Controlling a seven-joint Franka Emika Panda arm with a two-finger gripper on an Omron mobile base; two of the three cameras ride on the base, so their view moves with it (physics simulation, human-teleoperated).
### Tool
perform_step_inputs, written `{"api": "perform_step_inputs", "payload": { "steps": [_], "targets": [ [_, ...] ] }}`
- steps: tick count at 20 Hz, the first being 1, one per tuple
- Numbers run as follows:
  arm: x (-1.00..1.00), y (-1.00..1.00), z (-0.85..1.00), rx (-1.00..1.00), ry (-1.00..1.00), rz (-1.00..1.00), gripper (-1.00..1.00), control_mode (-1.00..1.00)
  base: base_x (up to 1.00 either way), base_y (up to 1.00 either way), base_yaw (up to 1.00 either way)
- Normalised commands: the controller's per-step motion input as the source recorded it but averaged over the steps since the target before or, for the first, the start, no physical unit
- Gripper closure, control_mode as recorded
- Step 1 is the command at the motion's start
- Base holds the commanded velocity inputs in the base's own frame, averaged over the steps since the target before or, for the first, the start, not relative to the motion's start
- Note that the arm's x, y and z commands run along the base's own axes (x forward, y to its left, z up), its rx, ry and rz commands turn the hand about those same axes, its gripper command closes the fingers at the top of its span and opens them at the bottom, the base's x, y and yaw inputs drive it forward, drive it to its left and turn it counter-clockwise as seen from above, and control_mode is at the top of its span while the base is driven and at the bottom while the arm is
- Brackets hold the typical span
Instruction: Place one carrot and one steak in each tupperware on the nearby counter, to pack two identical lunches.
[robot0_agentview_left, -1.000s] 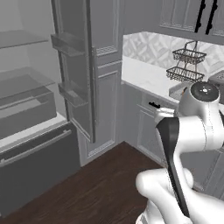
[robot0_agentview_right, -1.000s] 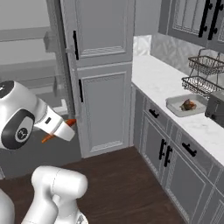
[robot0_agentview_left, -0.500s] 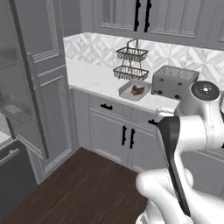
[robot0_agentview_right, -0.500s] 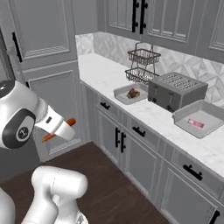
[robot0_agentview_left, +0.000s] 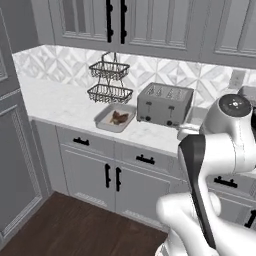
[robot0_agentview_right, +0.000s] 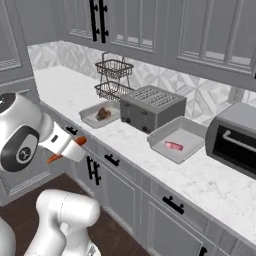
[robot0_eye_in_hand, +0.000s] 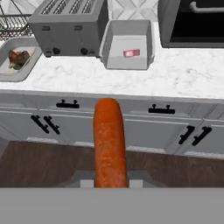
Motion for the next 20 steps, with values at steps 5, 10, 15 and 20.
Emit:
{"api": "perform_step_inputs", "payload": {
  "steps": [5, 10, 15, 20],
  "targets": [
    [0.00, 0.00, 0.00, 0.00, 0.00, 0.00, 1.00, 1.00, 0.74, -0.39, -0.29],
    [0.13, -0.04, -0.07, 0.00, -0.05, -0.05, 1.00, -1.00, 0.53, -0.16, -0.27],
    [0.79, -0.18, -0.52, 0.01, -0.07, -0.11, 1.00, -1.00, 0.00, 0.00, 0.00],
    [0.91, -0.24, -0.56, 0.08, 0.00, -0.04, 1.00, -1.00, 0.00, 0.00, 0.00]
  ]
}}
